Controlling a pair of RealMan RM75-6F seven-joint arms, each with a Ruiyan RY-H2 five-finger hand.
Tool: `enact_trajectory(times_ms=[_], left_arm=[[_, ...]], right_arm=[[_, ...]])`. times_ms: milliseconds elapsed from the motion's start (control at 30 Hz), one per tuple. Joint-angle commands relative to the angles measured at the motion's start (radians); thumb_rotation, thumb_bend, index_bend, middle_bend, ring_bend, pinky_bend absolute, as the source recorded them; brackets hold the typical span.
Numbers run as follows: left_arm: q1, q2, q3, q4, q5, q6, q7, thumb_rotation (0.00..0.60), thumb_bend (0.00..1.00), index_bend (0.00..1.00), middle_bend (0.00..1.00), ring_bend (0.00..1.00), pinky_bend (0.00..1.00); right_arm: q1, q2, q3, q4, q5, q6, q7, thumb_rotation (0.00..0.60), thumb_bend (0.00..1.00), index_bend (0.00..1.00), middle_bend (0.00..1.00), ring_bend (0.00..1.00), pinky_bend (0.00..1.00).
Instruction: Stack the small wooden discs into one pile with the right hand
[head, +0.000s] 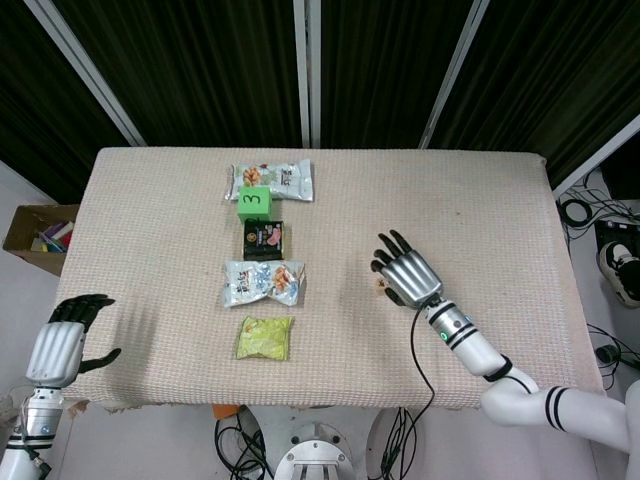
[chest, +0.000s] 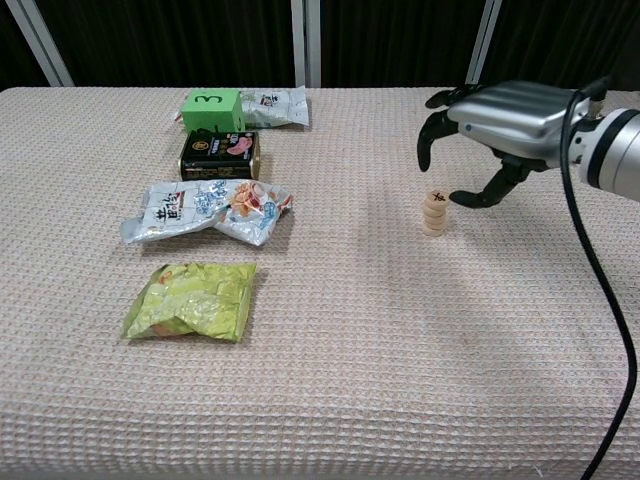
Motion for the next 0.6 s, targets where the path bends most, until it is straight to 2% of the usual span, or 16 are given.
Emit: enact_trajectory(times_ms=[33,200,333,500,600], left_arm=[[0.004,0.002,-0.002,0.002,-0.003,0.005,-0.003,0.600,0.09,0.24,0.22,0.17,0.18],[0.014,0.007,-0.010,0.003,-0.009,0.026,-0.004,0.600,0.09,0.24,0.22,0.17,0.18],[0.028,0.024,-0.030,-0.011,-0.023,0.062,-0.003,0.600,0.09,0.24,0.22,0.17,0.18],[0.039,0.054,-0.040,-0.048,-0.027,0.086,0.026,0.600,0.09,0.24,0.22,0.17,0.18],[0.041,0.066,-0.039,-0.070,-0.028,0.085,0.043,0.600,0.09,0.24,0.22,0.17,0.18]], right_arm=[[-0.082,0.085,-0.014,-0.079,-0.024,0.120,0.012,0.600,0.28,0.31,0.25,0.00,0.00],[-0.238,0.194,-0.044,-0.165,-0.048,0.342,0.030,0.600,0.30,0.22,0.23,0.00,0.02],[-0.381,0.265,-0.096,-0.195,-0.089,0.511,0.100,0.600,0.30,0.14,0.18,0.00,0.06],[-0.512,0.302,-0.152,-0.166,-0.143,0.637,0.225,0.600,0.31,0.09,0.13,0.00,0.04],[-0.551,0.307,-0.164,-0.142,-0.165,0.669,0.281,0.600,0.32,0.08,0.13,0.00,0.02]])
